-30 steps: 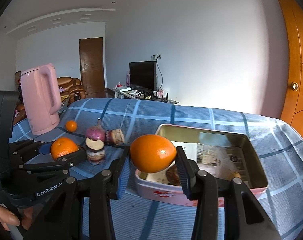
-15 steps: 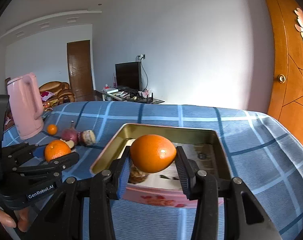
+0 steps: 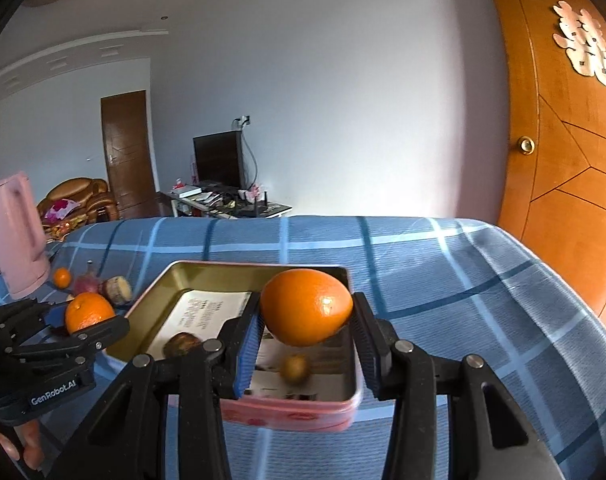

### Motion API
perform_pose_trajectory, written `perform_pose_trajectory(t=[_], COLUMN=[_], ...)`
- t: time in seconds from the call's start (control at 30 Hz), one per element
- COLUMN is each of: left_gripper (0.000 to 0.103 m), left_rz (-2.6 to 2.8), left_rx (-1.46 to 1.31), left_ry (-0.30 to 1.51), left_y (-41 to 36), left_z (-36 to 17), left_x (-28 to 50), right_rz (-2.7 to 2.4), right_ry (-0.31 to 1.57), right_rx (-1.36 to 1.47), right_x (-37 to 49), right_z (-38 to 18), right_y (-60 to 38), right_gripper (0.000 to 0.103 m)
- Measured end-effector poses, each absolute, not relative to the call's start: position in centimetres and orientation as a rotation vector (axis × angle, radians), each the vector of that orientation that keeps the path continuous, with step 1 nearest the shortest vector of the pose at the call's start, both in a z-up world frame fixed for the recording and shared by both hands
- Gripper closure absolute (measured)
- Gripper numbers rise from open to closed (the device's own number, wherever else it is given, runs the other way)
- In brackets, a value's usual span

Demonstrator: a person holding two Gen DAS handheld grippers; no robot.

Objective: Organize fruits
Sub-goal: 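Carry the large orange in the left tool over the tin box while the right tool carries its orange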

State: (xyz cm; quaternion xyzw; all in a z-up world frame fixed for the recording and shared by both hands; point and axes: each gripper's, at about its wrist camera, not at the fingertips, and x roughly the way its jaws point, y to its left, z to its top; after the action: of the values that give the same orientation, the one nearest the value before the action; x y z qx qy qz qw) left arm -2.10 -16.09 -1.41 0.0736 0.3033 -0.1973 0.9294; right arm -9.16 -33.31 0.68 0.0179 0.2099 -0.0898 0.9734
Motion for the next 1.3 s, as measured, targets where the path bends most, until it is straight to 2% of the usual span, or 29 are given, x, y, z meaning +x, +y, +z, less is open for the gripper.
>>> perform_pose_trajectory(t=[0.4,0.7,1.3], left_gripper=[0.052,0.052,0.052], left_rz=[-0.456,-0.431,-0.383], left_rx=[0.165,0.161,0.156], left_ry=[0.615,0.659,0.734], left_y=[-21.2,-23.3,-23.1], left_z=[-1.0,-1.7,-3.4], left_x=[-0.6,1.0,2.8], right_rz=[-0.247,-0.181,-0.140], right_ry=[0.427,0.506,0.630], right_rx=[0.074,0.141,0.136], right_x=[-8.1,-5.1,-2.0], right_z=[0.8,-0.3,-1.8], right_y=[-36.1,-36.5,-35.9], right_gripper=[0.058,0.058,0.058])
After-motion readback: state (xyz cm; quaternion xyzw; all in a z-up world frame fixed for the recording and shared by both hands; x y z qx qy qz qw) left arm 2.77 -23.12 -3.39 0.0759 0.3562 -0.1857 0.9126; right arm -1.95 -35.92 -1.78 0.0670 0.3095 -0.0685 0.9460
